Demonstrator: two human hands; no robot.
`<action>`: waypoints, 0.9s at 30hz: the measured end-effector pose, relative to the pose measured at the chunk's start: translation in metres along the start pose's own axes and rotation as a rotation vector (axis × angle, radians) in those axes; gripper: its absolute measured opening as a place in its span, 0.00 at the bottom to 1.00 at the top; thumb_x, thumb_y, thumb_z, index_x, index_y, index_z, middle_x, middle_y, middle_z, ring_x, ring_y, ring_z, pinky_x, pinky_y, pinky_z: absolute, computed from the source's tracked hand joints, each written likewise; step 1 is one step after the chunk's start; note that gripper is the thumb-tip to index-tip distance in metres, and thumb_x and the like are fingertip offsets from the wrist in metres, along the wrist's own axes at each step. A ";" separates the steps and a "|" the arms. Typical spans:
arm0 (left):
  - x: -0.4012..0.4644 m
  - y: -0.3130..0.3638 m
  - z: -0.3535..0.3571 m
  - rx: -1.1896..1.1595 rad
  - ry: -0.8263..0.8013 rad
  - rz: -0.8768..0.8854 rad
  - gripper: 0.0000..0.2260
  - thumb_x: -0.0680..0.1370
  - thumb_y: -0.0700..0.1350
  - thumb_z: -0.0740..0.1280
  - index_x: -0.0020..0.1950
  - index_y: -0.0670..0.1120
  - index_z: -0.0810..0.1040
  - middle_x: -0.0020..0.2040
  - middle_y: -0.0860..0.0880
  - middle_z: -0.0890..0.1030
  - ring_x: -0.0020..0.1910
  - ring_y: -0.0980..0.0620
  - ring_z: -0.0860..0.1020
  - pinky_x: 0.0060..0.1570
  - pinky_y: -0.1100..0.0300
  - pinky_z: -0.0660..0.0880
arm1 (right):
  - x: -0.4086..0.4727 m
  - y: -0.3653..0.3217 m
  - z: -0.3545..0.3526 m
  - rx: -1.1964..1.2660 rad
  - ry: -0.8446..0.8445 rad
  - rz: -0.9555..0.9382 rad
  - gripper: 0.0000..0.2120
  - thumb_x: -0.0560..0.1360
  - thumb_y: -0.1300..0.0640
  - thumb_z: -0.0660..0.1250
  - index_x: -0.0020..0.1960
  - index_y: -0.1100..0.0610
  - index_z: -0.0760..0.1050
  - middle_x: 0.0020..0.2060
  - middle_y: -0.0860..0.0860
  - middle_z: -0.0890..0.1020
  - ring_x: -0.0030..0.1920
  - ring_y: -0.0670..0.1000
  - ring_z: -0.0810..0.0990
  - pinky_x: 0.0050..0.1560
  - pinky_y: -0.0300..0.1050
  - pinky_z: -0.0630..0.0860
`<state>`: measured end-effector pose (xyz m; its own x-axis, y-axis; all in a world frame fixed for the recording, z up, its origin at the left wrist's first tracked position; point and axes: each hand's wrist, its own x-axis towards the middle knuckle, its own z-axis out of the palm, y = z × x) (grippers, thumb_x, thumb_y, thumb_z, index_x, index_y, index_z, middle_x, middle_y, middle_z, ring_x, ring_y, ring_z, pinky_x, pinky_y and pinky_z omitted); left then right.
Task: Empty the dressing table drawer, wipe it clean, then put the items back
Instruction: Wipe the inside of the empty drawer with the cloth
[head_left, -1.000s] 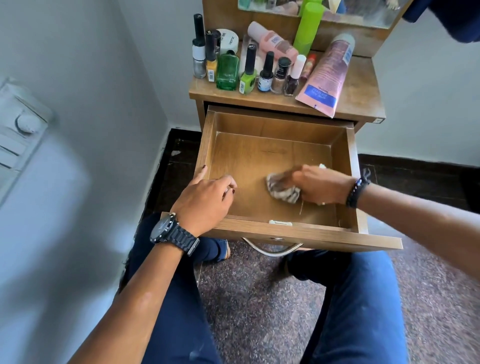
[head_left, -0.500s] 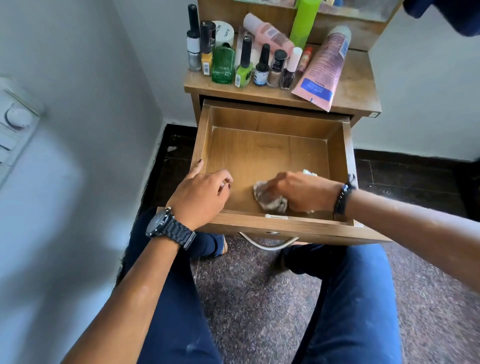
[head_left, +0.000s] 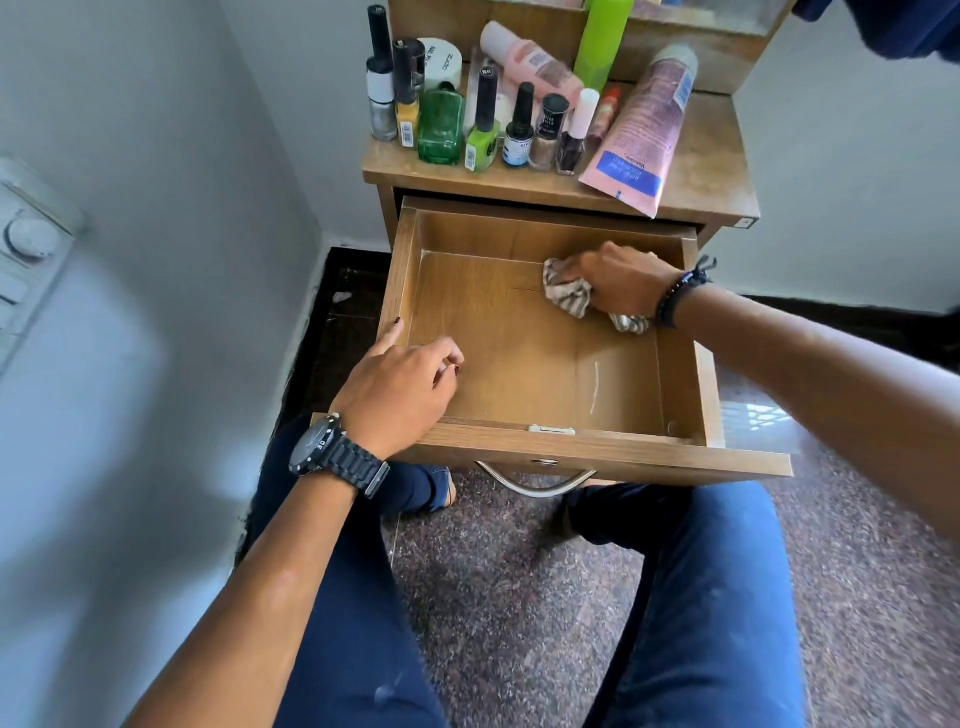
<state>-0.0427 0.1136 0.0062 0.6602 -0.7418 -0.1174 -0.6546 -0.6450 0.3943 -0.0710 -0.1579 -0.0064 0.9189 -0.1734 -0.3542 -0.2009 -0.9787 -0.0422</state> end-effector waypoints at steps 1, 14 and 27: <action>0.000 0.000 -0.001 -0.006 -0.003 -0.003 0.11 0.81 0.46 0.55 0.60 0.50 0.73 0.47 0.53 0.83 0.60 0.50 0.76 0.69 0.64 0.42 | 0.003 -0.001 0.000 0.016 0.005 0.013 0.22 0.75 0.62 0.60 0.66 0.46 0.72 0.59 0.55 0.78 0.55 0.60 0.80 0.53 0.52 0.78; 0.002 -0.005 0.005 -0.004 0.018 0.043 0.10 0.81 0.46 0.55 0.58 0.49 0.73 0.47 0.53 0.84 0.43 0.55 0.79 0.70 0.64 0.40 | -0.104 -0.034 0.027 -0.050 -0.224 -0.172 0.16 0.77 0.68 0.57 0.60 0.56 0.75 0.55 0.49 0.79 0.48 0.51 0.82 0.43 0.34 0.74; 0.005 -0.007 0.005 -0.007 -0.001 0.038 0.10 0.80 0.46 0.56 0.57 0.49 0.74 0.46 0.53 0.84 0.38 0.57 0.78 0.73 0.60 0.44 | 0.006 0.005 0.018 -0.196 0.163 0.164 0.14 0.75 0.66 0.59 0.58 0.59 0.74 0.53 0.60 0.79 0.53 0.62 0.79 0.53 0.53 0.77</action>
<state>-0.0372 0.1133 -0.0019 0.6342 -0.7663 -0.1033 -0.6769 -0.6148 0.4048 -0.0722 -0.1620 -0.0255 0.9250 -0.3310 -0.1865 -0.2966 -0.9360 0.1896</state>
